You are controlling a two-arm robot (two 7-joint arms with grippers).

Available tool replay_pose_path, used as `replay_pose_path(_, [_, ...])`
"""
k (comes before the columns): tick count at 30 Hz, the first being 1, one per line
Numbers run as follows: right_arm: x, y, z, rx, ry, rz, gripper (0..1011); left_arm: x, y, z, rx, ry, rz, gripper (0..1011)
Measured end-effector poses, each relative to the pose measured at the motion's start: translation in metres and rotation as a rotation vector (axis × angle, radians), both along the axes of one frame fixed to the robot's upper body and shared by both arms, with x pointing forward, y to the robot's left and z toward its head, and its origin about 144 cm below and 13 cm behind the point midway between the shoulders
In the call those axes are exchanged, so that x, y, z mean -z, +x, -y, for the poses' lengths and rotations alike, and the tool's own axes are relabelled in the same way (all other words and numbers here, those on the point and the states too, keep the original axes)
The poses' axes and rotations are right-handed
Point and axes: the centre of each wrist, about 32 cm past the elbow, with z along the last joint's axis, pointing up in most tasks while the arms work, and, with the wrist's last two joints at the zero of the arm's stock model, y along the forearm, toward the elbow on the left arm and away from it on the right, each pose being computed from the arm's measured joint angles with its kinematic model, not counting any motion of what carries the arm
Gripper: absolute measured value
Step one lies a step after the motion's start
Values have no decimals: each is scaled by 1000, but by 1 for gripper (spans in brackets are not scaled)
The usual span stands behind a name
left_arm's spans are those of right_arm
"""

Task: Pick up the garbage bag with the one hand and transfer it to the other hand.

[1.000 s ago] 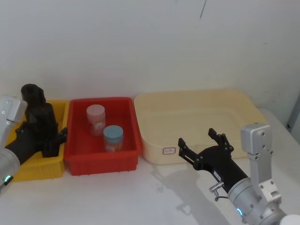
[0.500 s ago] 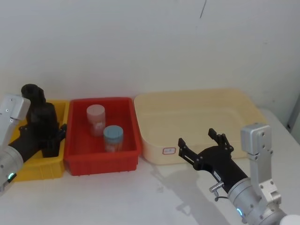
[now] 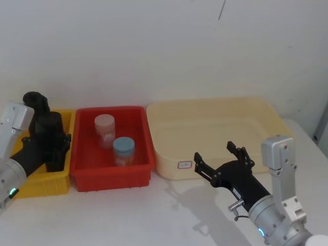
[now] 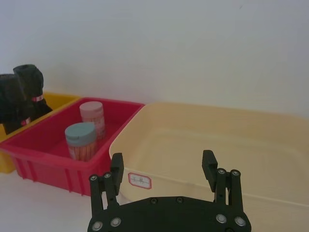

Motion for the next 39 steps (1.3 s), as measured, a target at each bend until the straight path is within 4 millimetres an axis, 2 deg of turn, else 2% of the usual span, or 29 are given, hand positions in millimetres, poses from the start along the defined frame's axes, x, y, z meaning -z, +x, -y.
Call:
replay_pose_path(10, [-6, 9, 1, -30, -39, 11, 1000, -14, -2, -3, 13, -6, 35, 439])
replay_pose_path(27, [-33, 45, -1, -154, -119, 84, 1001, -82, 12, -10, 65, -74, 160, 439])
replay_pose_path(34, [-39, 53, 0, -203, -150, 88, 1000, -94, 20, -8, 119, -128, 133, 439])
replay_pose_path(39, [-39, 56, 1, -230, -171, 87, 1000, -95, 26, -4, 170, -171, 95, 439])
